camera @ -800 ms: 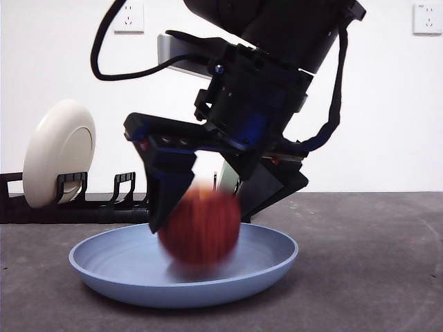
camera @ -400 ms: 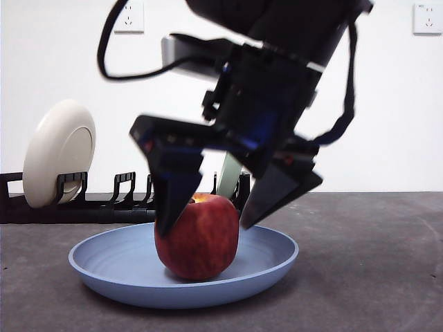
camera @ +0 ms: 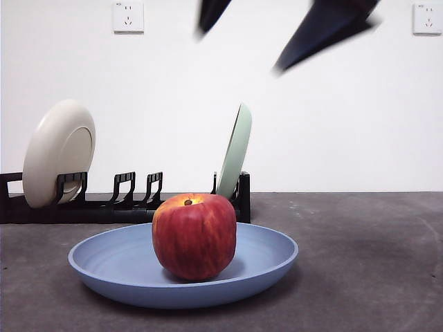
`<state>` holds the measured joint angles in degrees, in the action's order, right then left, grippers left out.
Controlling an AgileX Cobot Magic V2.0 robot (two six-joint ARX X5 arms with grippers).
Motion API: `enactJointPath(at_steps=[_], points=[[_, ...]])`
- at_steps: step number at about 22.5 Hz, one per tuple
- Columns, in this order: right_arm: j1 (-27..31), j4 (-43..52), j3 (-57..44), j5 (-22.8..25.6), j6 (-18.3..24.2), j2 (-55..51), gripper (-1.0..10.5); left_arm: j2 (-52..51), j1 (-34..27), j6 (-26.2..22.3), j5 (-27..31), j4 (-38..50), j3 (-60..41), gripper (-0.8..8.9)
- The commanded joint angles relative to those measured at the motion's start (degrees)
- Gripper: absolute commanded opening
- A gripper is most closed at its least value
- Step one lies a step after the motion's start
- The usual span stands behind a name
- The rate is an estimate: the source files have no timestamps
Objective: Take the blue plate from the plate rack,put the plate on the table,take the apple from the table,put the apple in the plate
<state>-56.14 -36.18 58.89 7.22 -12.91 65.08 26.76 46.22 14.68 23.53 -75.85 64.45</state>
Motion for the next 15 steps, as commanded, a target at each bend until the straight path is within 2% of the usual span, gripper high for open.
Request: enactJointPath(at_steps=[1, 5, 6, 9, 11, 15], points=[[-0.15, -6.10, 1.07, 2.34, -0.55, -6.86, 3.2, -0.24, -0.22, 0.31, 0.07, 0.15, -0.31, -0.08], [-0.15, -16.68, 2.43, 8.48, -0.68, -16.15, 0.5, -0.15, -0.15, 0.37, 0.04, 0.15, -0.31, -0.03], [-0.15, -19.56, 2.86, 9.66, -0.81, -18.21, 0.1, -0.15, -0.15, 0.35, 0.02, 0.15, -0.28, -0.03], [-0.15, -27.26, 4.13, 11.78, -3.19, -22.95, 0.0, -0.13, -0.15, 0.35, 0.04, 0.17, -0.28, -0.03], [-0.15, -32.96, 4.92, 12.94, -6.67, -26.12, 0.0, -0.13, -0.15, 0.35, 0.07, 0.17, -0.28, -0.03], [-0.15, -37.20, 4.94, 16.37, -10.14, -28.22, 0.0, -0.07, -0.15, 0.35, 0.07, 0.17, -0.28, -0.03]])
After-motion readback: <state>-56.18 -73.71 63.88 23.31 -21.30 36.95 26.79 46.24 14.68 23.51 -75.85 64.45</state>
